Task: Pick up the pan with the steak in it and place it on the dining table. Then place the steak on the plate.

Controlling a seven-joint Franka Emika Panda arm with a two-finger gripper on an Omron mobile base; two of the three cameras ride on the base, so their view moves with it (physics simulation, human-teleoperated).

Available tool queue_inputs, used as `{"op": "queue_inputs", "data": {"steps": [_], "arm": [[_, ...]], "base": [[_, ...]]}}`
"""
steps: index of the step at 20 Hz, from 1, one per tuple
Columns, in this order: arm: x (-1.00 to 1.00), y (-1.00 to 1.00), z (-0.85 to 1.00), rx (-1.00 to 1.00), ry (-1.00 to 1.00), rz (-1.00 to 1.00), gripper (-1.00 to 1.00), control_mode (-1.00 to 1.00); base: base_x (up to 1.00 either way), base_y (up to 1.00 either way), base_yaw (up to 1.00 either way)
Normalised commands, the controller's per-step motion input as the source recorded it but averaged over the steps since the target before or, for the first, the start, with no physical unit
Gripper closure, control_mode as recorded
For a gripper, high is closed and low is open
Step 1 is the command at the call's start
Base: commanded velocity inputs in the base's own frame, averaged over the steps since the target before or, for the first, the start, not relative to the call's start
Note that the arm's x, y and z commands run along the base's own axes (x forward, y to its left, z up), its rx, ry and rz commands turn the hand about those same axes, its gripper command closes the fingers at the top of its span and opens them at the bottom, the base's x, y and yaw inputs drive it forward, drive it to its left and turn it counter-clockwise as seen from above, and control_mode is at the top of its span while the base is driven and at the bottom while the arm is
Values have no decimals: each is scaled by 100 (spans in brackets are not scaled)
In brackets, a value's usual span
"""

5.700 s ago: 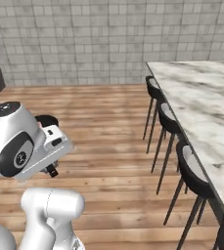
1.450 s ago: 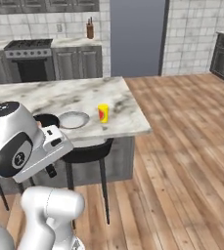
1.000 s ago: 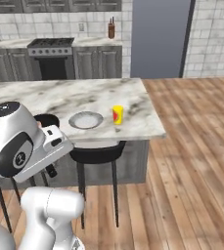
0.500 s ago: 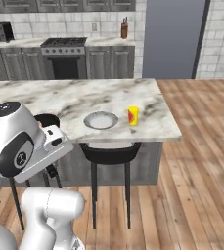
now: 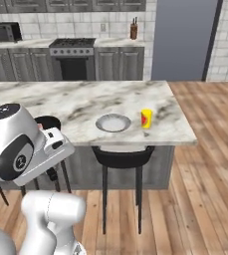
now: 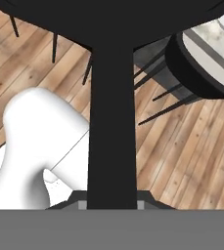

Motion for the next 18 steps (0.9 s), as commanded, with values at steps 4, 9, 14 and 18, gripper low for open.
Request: {"op": "queue_inputs", "data": {"steps": [4, 9, 14, 18], "arm": [[0, 0, 0, 0, 0, 0, 100, 100], [0, 0, 0, 0, 0, 0, 100, 100], [0, 0, 0, 0, 0, 0, 100, 100], [0, 0, 0, 0, 0, 0, 100, 100]], "base": [[0, 2, 26], [0, 13, 32], [0, 13, 28], [0, 1, 8]]}}
